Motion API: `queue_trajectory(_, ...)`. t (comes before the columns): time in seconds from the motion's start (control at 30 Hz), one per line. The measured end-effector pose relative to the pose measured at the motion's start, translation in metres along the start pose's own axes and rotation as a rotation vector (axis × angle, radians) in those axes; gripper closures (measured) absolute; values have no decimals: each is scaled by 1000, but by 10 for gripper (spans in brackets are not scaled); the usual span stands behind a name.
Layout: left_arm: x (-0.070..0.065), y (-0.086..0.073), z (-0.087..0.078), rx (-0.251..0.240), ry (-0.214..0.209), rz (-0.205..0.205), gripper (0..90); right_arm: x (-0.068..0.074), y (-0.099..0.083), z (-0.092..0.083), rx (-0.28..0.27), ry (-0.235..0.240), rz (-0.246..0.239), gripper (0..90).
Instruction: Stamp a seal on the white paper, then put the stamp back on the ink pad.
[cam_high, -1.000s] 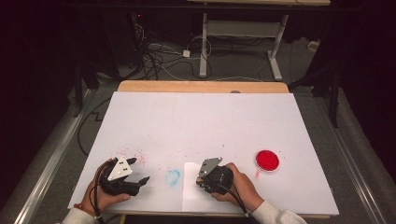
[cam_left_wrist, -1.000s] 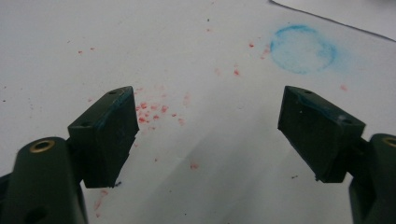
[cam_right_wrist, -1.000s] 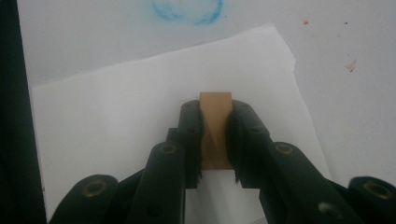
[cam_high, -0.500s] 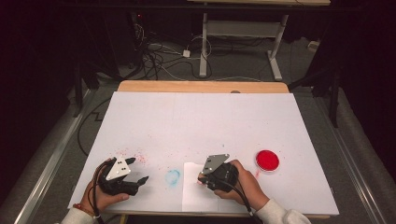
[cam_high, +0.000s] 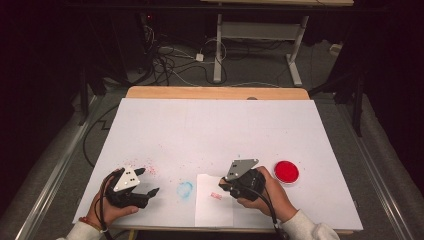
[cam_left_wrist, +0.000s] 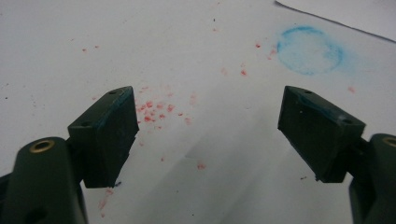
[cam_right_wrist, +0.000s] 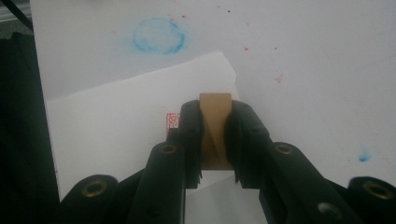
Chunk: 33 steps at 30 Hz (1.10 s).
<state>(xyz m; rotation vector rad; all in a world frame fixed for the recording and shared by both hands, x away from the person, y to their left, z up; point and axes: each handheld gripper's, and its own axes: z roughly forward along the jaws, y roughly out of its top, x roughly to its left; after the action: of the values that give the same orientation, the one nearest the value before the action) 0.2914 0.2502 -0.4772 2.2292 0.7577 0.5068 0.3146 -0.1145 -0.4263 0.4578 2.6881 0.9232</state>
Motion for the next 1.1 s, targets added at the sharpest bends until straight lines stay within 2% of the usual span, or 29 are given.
queue_trajectory(0.23,0,0,0,-1,-1,1,193,-2,-1,-7,-13,-16,0,762)
queue_trajectory(0.43,-1,0,0,1,-3,3,193,-9,-4,-22,-32,-44,15,762)
queue_trajectory(0.6,0,-1,-1,-2,0,-6,193,-21,-10,-37,-49,-78,51,762)
queue_trajectory(0.7,-1,1,0,0,-4,4,193,-28,-16,-46,-51,-121,66,762)
queue_trajectory(0.83,-2,4,2,0,-11,17,193,-37,-27,-59,-66,-153,108,762)
queue_trajectory(1.1,-3,6,4,-6,-18,28,193,-51,-49,-80,-61,-224,182,761)
